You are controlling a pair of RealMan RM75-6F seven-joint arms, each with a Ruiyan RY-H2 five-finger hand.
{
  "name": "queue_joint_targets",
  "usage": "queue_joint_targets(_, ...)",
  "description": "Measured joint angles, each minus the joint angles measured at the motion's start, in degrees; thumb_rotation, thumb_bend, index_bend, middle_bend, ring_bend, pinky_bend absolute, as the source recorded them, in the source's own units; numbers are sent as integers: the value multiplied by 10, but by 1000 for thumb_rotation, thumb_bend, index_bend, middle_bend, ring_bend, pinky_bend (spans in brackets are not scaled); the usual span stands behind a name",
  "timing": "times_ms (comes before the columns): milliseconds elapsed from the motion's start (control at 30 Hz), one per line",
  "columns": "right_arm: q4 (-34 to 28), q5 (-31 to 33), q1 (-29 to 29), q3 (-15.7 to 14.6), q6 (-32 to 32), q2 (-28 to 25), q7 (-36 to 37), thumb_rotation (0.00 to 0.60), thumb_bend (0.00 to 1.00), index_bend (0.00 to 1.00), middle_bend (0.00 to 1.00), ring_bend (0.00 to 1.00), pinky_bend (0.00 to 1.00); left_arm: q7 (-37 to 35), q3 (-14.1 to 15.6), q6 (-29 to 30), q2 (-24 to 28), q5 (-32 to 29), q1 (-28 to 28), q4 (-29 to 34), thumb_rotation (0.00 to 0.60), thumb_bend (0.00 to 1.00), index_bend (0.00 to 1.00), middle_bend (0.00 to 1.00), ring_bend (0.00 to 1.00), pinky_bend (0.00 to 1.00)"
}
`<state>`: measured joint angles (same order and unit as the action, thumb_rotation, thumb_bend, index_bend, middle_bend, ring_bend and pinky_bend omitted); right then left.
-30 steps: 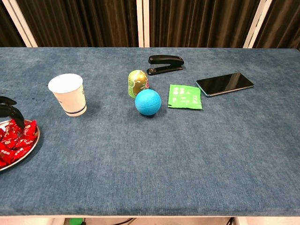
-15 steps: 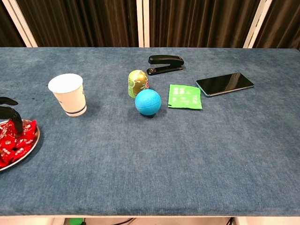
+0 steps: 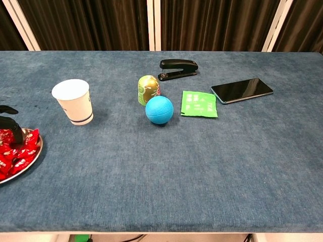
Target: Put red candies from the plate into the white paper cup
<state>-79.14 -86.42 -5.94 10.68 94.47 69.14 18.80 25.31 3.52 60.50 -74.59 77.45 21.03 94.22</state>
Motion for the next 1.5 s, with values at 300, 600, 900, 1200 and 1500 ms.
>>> queue_joint_targets(300,-3,2,-1,-1,-5,-1,-5,600,341,0,0,0,0,-3,1,0,-3,3,3,-3,600,322,440,386,36,184)
queue_joint_targets(600,-4,5,0,-2,-9,-1,-7,600,341,0,0,0,0,-2,0,3,-13,4,6,-11,600,332,509,450,65,184)
queue_joint_targets(900,-2,8,-1,-2,-15,-2,-7,600,342,0,0,0,0,-3,-1,4,-20,2,7,-16,600,333,579,522,118,184)
queue_joint_targets(1200,0,9,-1,-3,-19,-1,-7,600,343,0,0,0,0,-11,-3,14,-27,6,6,-22,600,334,629,570,167,186)
queue_joint_targets(1500,0,10,-1,-2,-19,-1,-7,600,344,0,0,0,0,-48,-9,29,-19,19,3,-14,600,340,642,585,187,190)
